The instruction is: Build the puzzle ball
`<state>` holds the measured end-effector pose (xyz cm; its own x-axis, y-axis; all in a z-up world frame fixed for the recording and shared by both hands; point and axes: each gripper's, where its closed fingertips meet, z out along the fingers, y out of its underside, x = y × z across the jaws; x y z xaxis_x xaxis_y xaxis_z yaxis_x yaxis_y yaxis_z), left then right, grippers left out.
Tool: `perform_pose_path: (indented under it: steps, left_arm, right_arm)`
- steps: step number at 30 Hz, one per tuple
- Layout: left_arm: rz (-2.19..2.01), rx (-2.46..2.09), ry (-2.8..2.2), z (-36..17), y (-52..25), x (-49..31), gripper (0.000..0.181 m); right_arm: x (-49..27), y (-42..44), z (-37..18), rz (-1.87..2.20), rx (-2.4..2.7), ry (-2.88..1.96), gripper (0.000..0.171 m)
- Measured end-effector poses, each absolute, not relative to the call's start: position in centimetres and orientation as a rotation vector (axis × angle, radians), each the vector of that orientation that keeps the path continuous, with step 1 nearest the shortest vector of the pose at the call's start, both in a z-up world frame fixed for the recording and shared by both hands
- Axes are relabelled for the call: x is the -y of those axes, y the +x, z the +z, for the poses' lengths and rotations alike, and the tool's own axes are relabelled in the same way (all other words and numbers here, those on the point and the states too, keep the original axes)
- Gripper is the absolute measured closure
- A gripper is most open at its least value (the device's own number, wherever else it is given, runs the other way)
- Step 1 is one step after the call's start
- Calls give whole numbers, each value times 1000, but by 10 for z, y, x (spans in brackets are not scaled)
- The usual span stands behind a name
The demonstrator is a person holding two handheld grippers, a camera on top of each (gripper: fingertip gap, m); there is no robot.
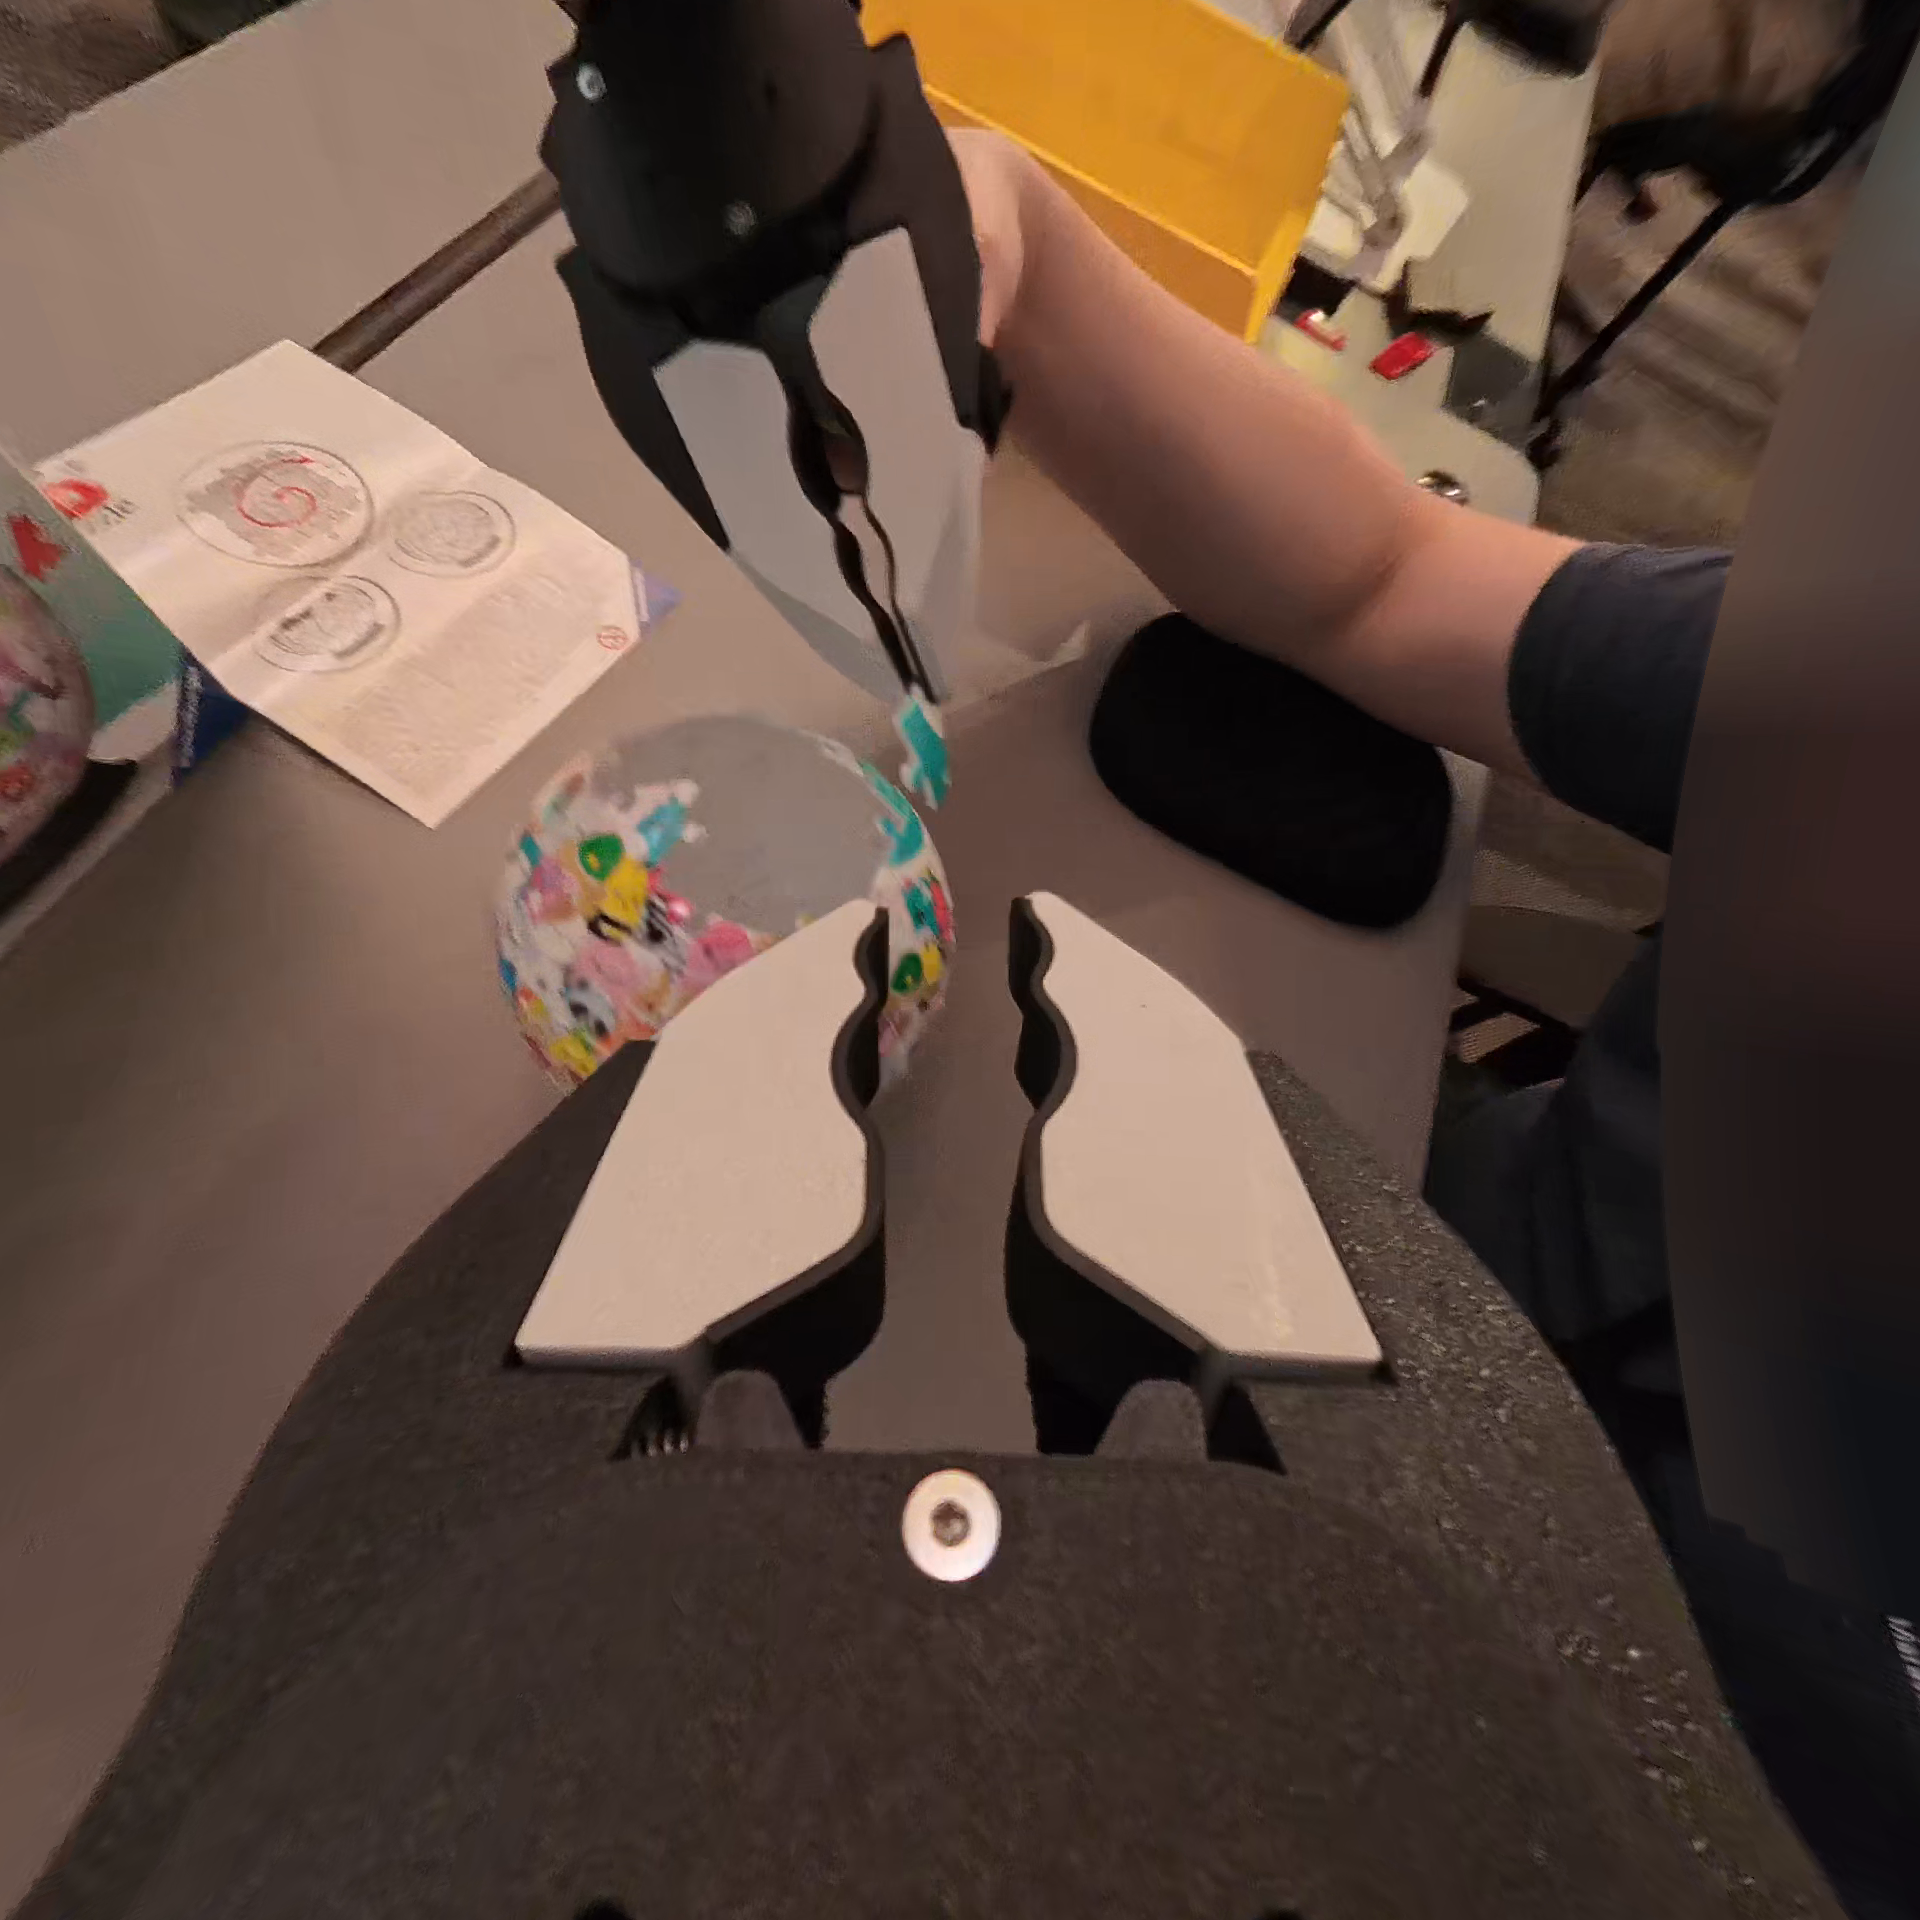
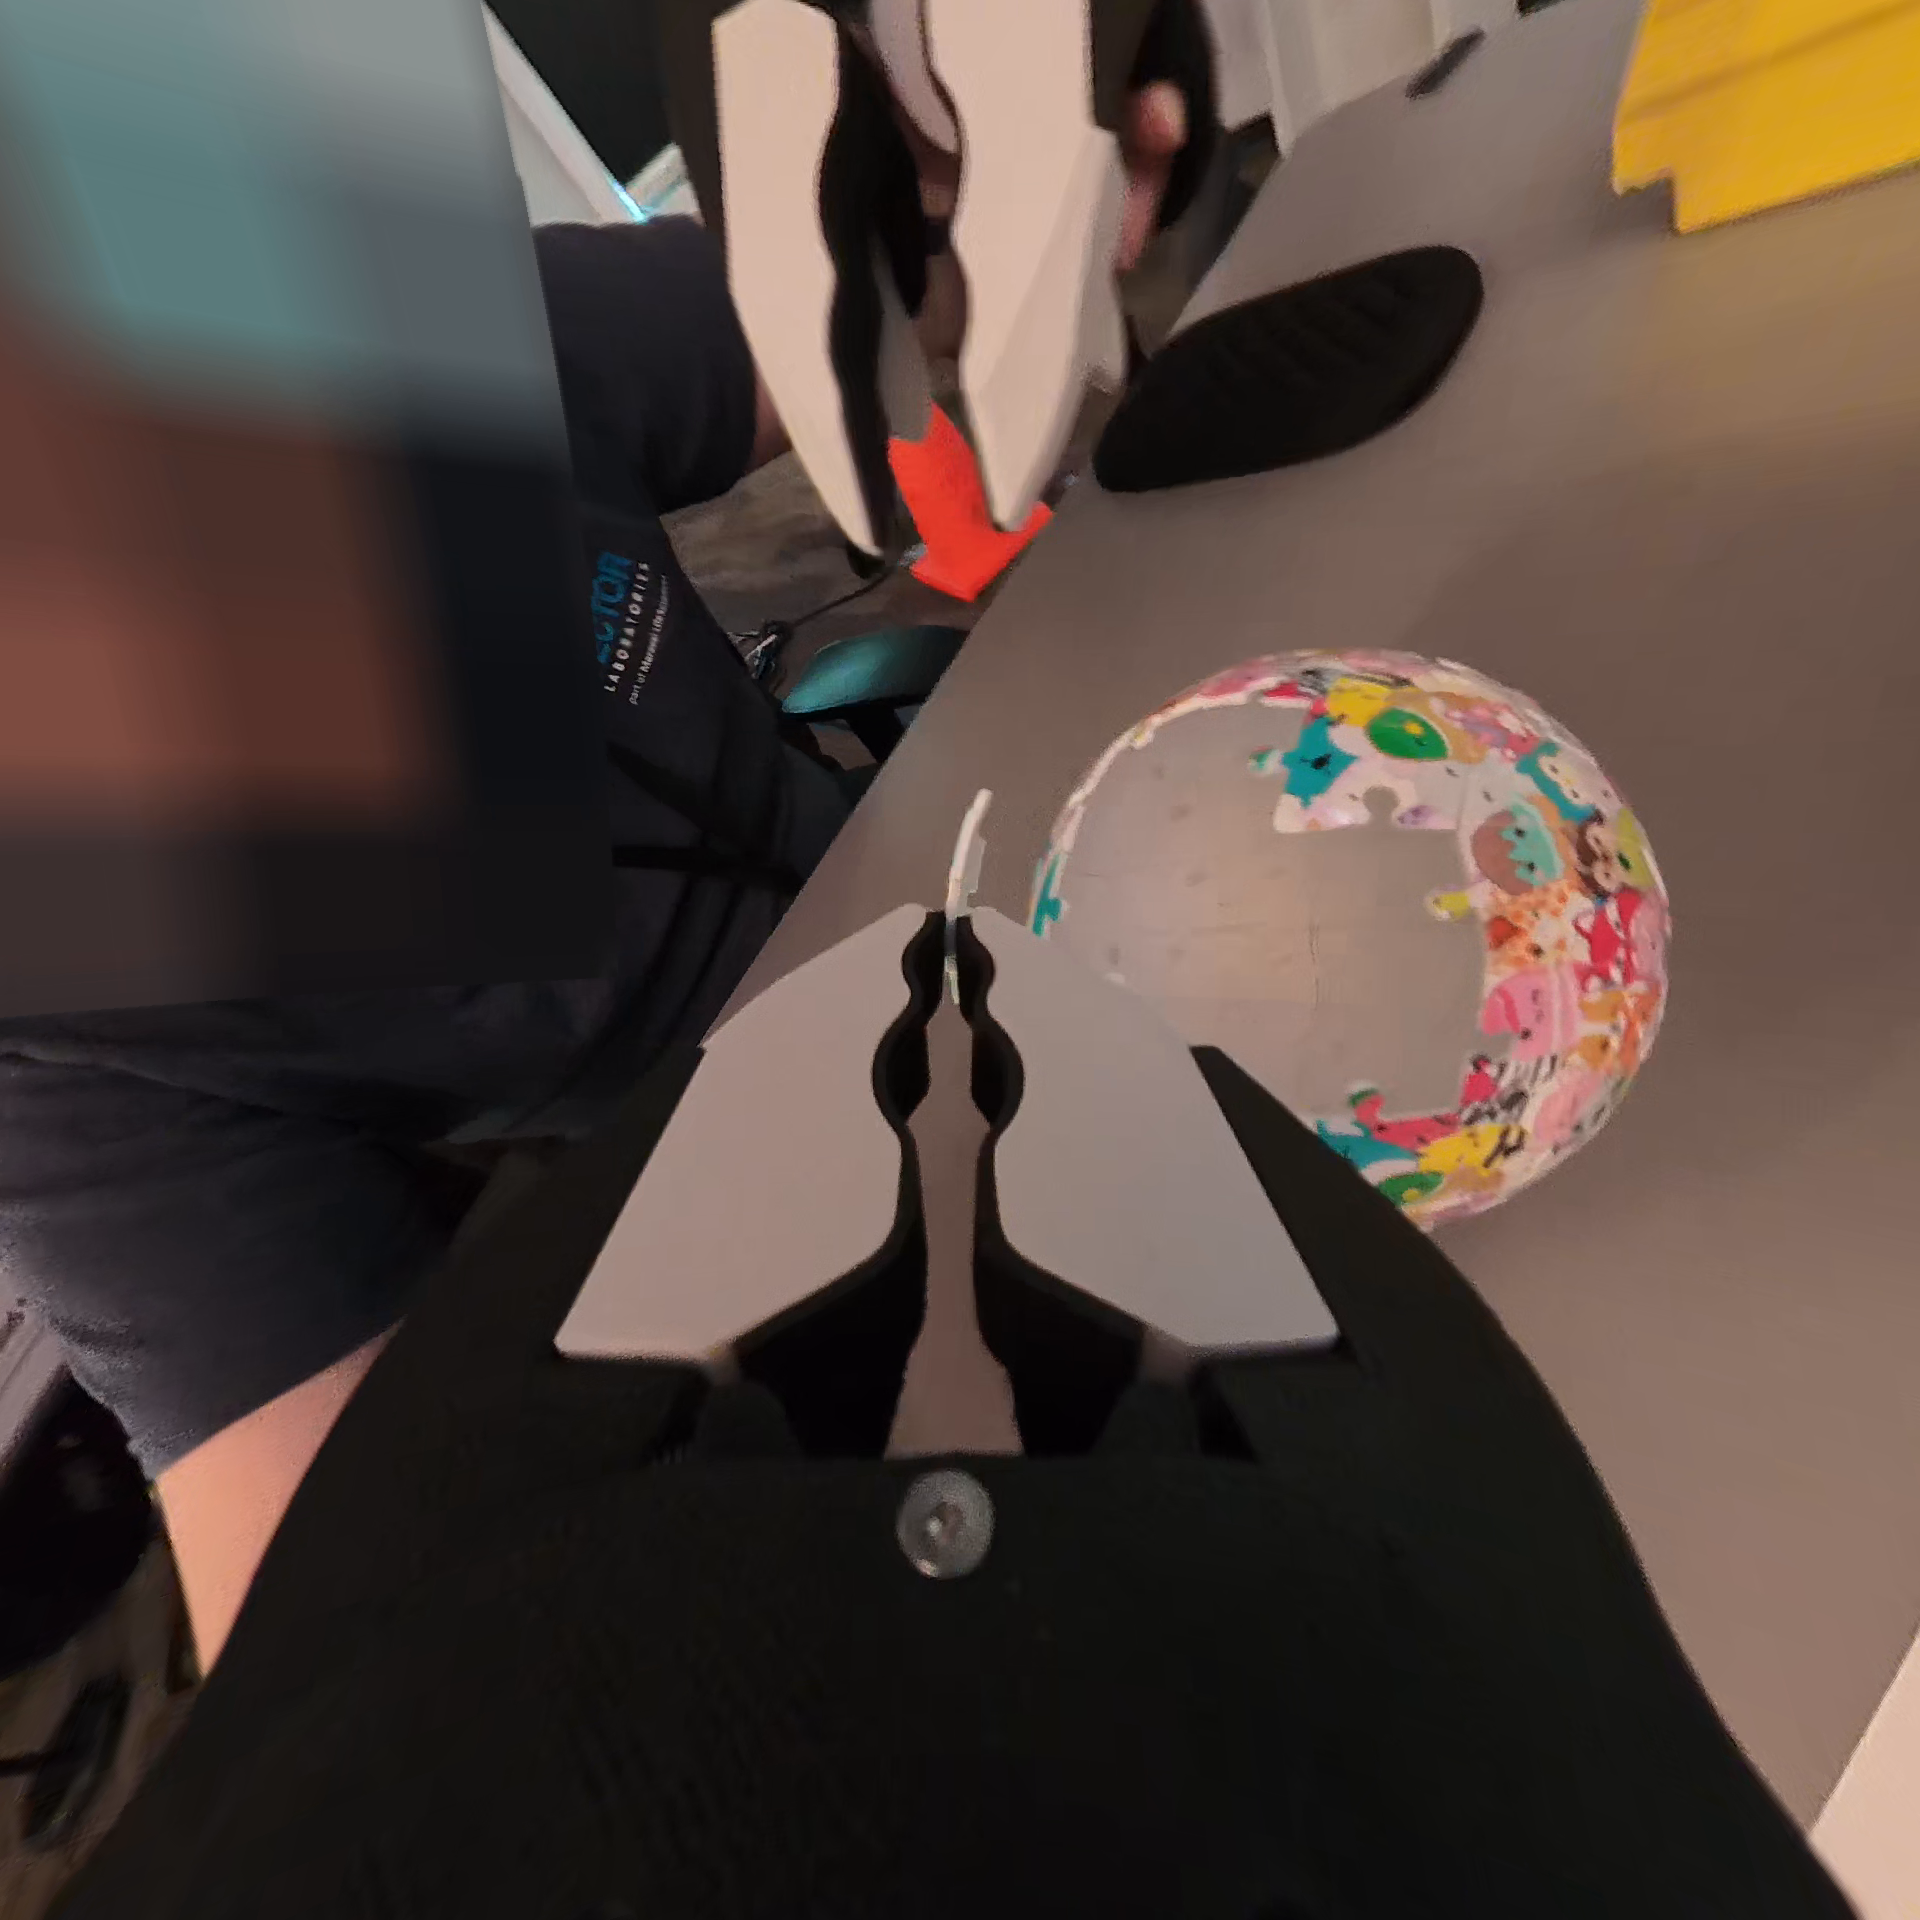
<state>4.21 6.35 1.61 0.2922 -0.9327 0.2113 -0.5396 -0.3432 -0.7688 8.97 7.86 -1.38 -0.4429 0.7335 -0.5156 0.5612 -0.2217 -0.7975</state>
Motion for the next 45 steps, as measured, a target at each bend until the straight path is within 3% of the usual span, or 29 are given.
perform_pose_path:
  steps: [23,45]
  left_arm:
    - [-702,-1395,-2372,-19,77,-89,165]
    - [-947,-1378,-2478,-27,79,-79,179]
  right_arm:
    - [-85,86,-19,1788,1888,-1448,169]
    - [-86,80,-26,1793,1889,-1447,168]
